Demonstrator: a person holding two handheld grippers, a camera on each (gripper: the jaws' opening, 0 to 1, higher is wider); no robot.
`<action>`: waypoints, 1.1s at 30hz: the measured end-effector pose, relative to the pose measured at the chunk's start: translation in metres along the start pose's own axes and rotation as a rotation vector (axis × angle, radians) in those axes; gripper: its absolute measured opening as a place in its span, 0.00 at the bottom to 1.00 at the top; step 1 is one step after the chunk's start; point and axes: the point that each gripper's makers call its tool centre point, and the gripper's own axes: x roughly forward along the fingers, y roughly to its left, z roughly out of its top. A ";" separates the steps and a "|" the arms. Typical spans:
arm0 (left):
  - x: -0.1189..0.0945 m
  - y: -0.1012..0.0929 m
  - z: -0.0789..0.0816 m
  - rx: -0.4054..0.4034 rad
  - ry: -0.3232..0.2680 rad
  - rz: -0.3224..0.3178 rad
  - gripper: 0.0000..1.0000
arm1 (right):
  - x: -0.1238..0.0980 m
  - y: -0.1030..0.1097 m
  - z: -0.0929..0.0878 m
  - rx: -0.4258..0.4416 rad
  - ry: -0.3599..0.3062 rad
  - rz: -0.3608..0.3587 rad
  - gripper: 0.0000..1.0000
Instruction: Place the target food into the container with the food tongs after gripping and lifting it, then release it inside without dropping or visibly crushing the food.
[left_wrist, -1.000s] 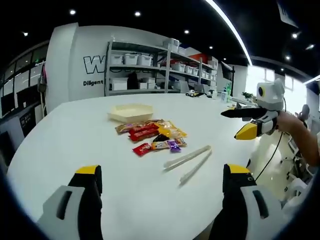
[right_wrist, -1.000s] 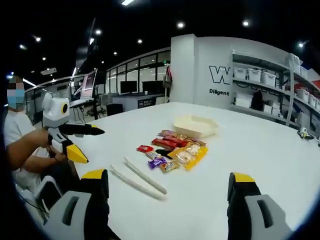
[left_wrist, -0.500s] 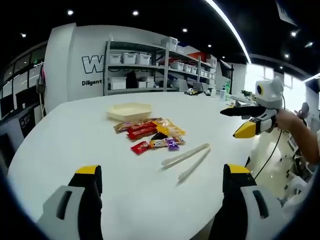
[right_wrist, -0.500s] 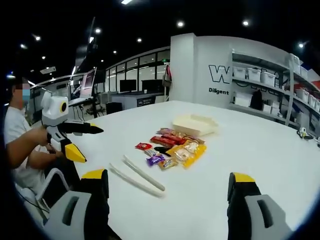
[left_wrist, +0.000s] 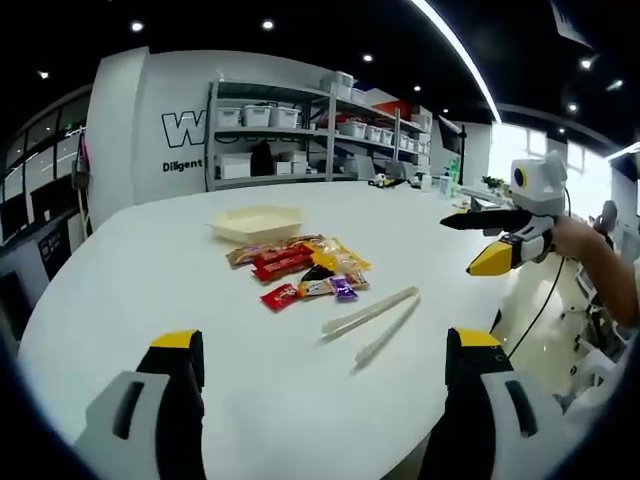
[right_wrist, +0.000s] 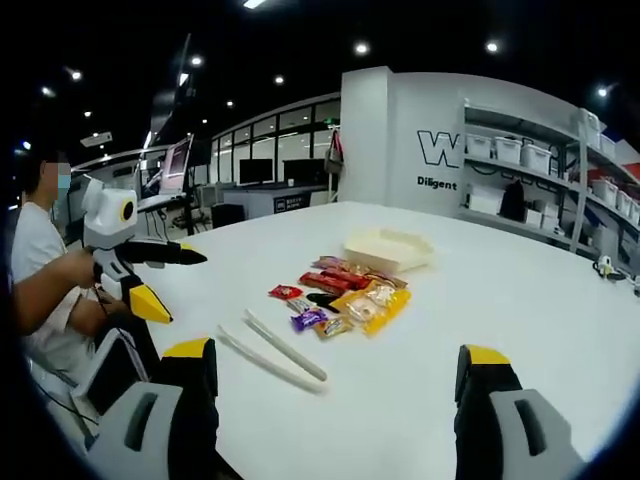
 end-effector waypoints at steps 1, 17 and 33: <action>0.000 0.000 0.000 0.001 0.000 0.000 0.99 | 0.000 0.000 0.000 0.001 -0.001 0.001 1.00; -0.002 0.001 -0.006 0.034 0.011 0.015 0.98 | -0.001 0.004 0.007 0.011 -0.030 0.008 0.99; 0.005 0.000 -0.013 0.027 0.018 0.011 0.97 | 0.012 0.013 -0.006 0.017 -0.027 0.079 0.97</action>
